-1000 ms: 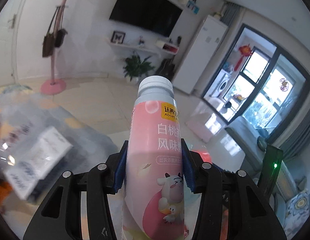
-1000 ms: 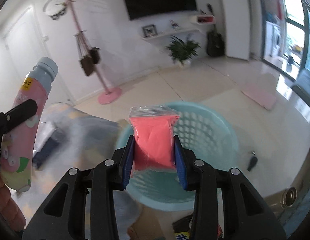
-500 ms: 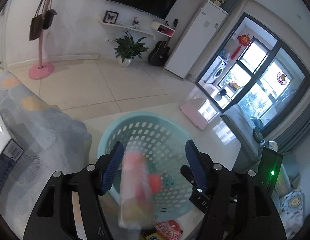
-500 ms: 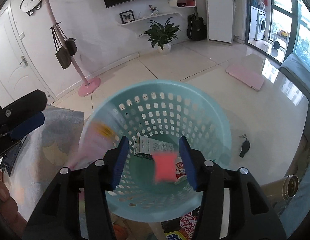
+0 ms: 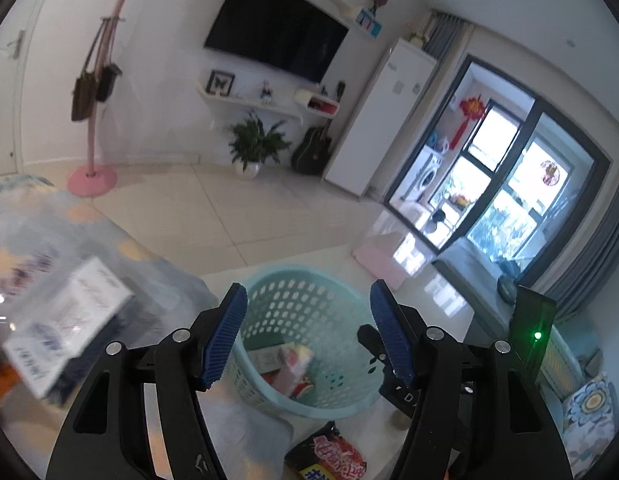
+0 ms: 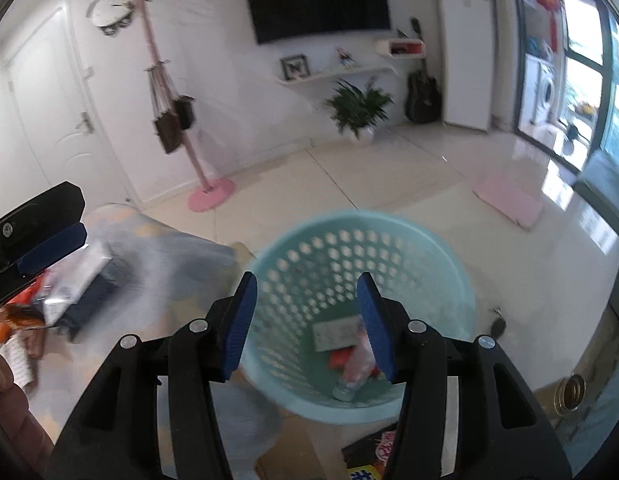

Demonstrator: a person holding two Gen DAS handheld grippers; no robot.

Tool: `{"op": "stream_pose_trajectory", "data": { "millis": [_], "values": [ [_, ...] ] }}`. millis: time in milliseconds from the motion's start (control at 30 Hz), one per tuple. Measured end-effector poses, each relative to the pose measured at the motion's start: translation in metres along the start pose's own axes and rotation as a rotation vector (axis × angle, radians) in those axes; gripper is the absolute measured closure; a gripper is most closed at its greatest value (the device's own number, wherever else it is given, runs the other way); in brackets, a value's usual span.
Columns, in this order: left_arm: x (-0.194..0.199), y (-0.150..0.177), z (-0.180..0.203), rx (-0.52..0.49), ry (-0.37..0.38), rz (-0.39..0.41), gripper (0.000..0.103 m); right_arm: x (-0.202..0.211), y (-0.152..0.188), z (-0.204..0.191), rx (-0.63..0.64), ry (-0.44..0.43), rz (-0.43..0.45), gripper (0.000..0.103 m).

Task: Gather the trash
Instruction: 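Carry bottle and pink bag over the blue basket and release both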

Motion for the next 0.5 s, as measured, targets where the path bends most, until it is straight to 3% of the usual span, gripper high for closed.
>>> {"op": "stream_pose_trajectory", "data": {
  "millis": [233,500],
  "values": [
    [0.088,-0.001,-0.018,0.002,-0.087,0.102,0.04,0.041,0.011,-0.07,0.121,-0.124,0.049,0.054],
    [0.191,0.026,-0.086,0.082,-0.318,0.173,0.04,0.069,0.053,-0.159,0.24,-0.301,0.029,0.054]
  ]
}}
Point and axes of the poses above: each gripper's, at about its wrist camera, not at the fingertips, and x roughly against the way its jaws point, z to its right, y to its underside, the point moved 1 cm from there along -x, roughly the way its jaws point, and after that the axes turned 9 degrees about -x, right-handed, at the moved point
